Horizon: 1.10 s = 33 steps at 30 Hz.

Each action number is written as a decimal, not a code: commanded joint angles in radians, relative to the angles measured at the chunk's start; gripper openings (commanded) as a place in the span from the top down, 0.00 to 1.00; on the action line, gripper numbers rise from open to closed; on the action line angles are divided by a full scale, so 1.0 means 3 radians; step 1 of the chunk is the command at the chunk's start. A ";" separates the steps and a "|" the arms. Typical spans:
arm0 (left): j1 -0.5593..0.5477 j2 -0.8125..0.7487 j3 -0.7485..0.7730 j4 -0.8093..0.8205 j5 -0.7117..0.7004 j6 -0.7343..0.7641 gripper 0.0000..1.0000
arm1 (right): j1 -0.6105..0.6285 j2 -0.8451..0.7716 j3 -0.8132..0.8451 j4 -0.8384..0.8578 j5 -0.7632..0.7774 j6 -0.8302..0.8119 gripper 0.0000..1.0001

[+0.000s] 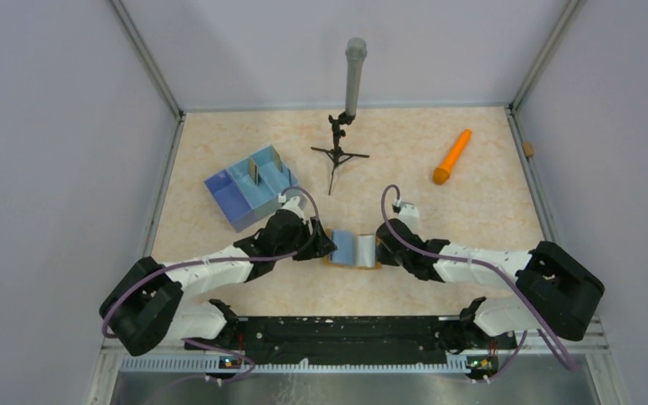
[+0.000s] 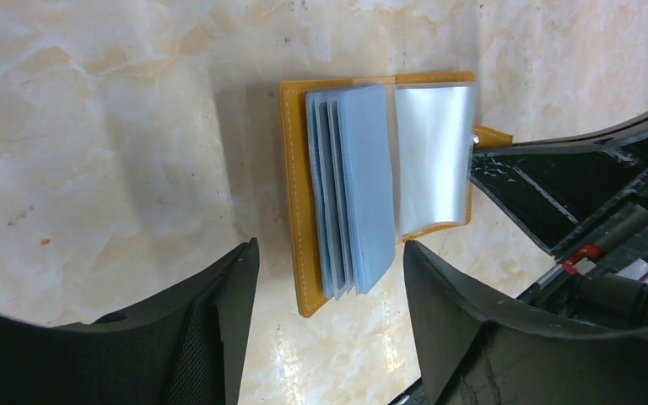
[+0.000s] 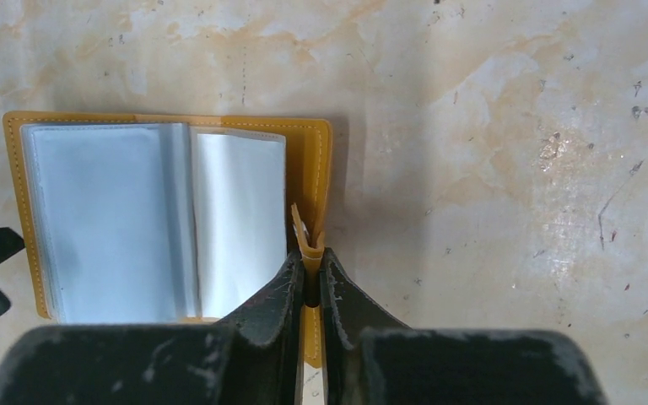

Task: Put the credit cards into the card holder
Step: Turn over the card slot in the card holder.

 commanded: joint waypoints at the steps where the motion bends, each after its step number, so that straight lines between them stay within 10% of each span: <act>1: 0.0003 0.0158 0.0212 0.0017 0.0016 0.0125 0.32 | -0.0050 -0.0114 -0.0049 -0.0033 -0.0015 -0.0047 0.91; 7: 0.0001 0.0044 0.0203 -0.0068 -0.0020 0.0157 0.26 | -0.0086 -0.0436 -0.0002 -0.0337 0.0109 -0.0117 0.53; 15: 0.0055 -0.0027 0.0455 -0.0433 0.0053 0.0278 0.23 | -0.0108 -0.0864 0.0202 -0.0523 0.0056 -0.0398 0.34; 24: 0.0057 0.0291 0.0472 0.0106 0.0483 0.0078 0.42 | -0.0104 -0.1047 0.0425 -0.0181 -0.0451 -0.0635 0.44; 33: 0.0506 -0.0064 0.0614 -0.0484 0.0333 0.0236 0.42 | -0.0059 -0.0374 0.0656 0.0479 -0.1300 -0.0724 0.62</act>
